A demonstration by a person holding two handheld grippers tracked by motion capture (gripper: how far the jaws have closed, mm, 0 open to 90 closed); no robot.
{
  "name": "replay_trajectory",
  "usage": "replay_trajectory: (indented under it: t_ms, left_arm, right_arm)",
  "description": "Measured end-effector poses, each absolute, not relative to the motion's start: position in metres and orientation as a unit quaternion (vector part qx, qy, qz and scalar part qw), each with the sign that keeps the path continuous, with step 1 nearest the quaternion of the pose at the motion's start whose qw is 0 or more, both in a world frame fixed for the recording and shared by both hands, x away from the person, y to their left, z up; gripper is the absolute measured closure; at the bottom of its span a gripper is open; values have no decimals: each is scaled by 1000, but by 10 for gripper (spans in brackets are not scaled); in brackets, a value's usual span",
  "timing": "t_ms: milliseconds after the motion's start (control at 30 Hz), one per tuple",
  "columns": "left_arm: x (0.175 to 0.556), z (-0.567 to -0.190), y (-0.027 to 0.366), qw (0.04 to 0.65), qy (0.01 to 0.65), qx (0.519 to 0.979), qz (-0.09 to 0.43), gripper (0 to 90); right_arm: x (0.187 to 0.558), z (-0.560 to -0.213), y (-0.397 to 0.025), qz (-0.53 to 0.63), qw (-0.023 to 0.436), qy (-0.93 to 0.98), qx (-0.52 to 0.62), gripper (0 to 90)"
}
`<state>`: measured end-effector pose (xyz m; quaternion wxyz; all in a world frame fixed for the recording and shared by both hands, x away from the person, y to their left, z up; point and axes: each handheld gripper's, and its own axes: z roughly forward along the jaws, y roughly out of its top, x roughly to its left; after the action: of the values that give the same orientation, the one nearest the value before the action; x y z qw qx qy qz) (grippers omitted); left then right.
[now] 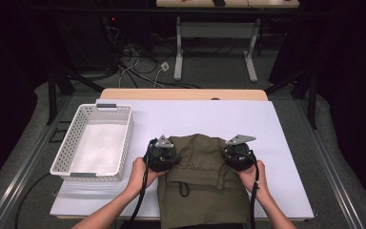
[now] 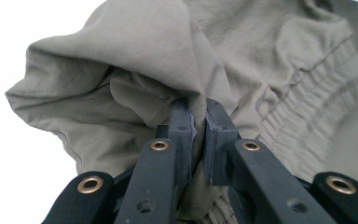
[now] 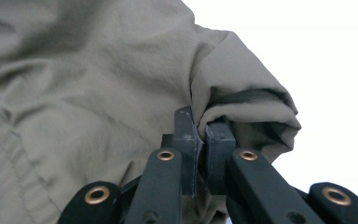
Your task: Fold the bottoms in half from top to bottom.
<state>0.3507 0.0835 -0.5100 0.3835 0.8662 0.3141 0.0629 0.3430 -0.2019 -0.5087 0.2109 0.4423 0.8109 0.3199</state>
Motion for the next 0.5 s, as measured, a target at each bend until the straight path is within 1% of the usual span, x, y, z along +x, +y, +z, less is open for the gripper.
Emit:
replay_trajectory:
  t_ms: [133,233,333,367,400,467,500]
  left_arm:
    - [334,-500,88,399,308,862,51,845]
    - [325,-496,92,406,307,860,41,847]
    - [319,-502,95,398,308,864,35,847]
    - [319,-505,95,395,309,865,35,845]
    - [320,-510,95,391,312,865,35,842]
    - [324,-522,95,387,326,862,26,825]
    - [325,-525,96,390,328,860,23,795]
  right_arm:
    - [330,-494,-201,331,216,811,432,862]
    - [322,-486,-201,340,208,810,431,862]
    - [318,-485,-203,341,193,811,434,856]
    - [319,-488,-203,343,184,810,439,840]
    - [320,-491,-203,340,179,810,442,800]
    - [324,-504,-204,334,156,810,456,690]
    - [327,-512,-206,330,144,810,462,646]
